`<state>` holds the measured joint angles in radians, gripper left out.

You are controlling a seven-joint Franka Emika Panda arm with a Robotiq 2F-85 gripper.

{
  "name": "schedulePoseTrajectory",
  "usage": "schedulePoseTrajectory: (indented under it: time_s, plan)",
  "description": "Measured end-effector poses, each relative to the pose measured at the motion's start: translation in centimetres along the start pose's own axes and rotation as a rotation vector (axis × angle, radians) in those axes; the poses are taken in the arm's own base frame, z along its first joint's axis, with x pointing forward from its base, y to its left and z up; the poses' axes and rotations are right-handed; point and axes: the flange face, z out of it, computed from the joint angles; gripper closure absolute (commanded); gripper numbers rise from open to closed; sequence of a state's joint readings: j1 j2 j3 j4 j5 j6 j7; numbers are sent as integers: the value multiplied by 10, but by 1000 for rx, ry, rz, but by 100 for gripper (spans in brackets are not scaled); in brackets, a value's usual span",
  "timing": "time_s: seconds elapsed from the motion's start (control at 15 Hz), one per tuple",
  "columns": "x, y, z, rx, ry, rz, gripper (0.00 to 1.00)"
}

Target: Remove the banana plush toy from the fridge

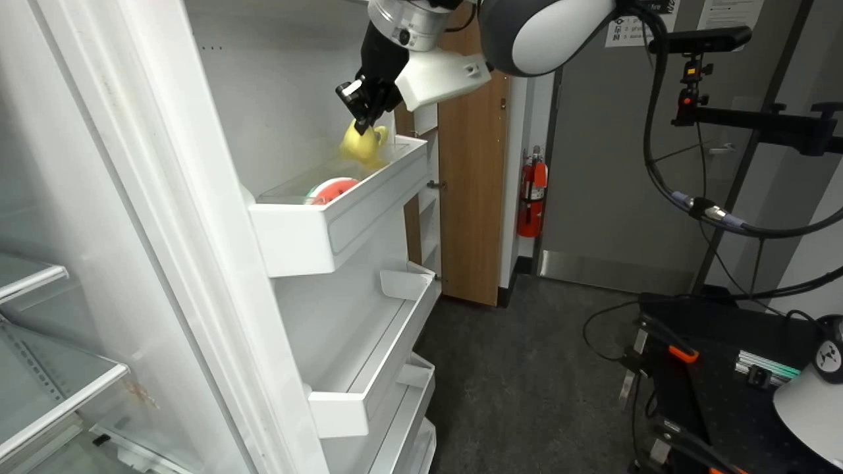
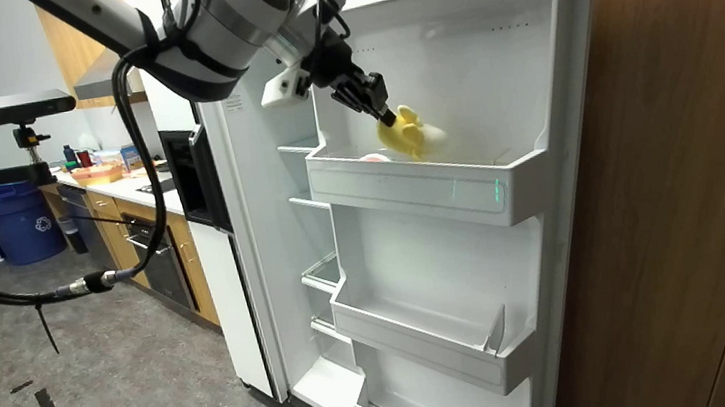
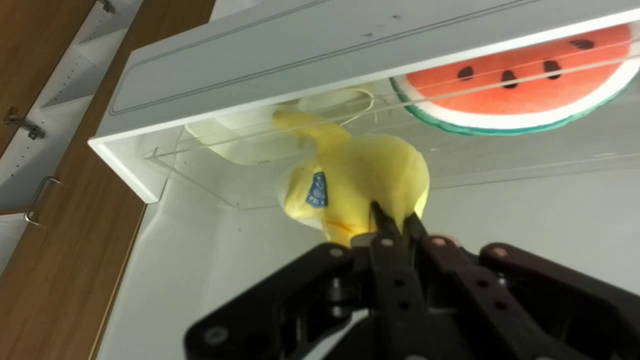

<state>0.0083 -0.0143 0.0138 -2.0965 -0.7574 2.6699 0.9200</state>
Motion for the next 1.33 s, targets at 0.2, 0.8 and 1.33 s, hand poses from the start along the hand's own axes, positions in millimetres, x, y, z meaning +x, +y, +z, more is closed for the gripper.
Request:
schedulePoseTrajectory:
  time_s: [0.2, 0.8, 1.33]
  plan:
    - [-1, -5, -23, 19, -52, 15, 99]
    - [-8, -5, -93, 60, -162, 21, 99]
    - [-49, -7, -132, 73, -254, -86, 99]
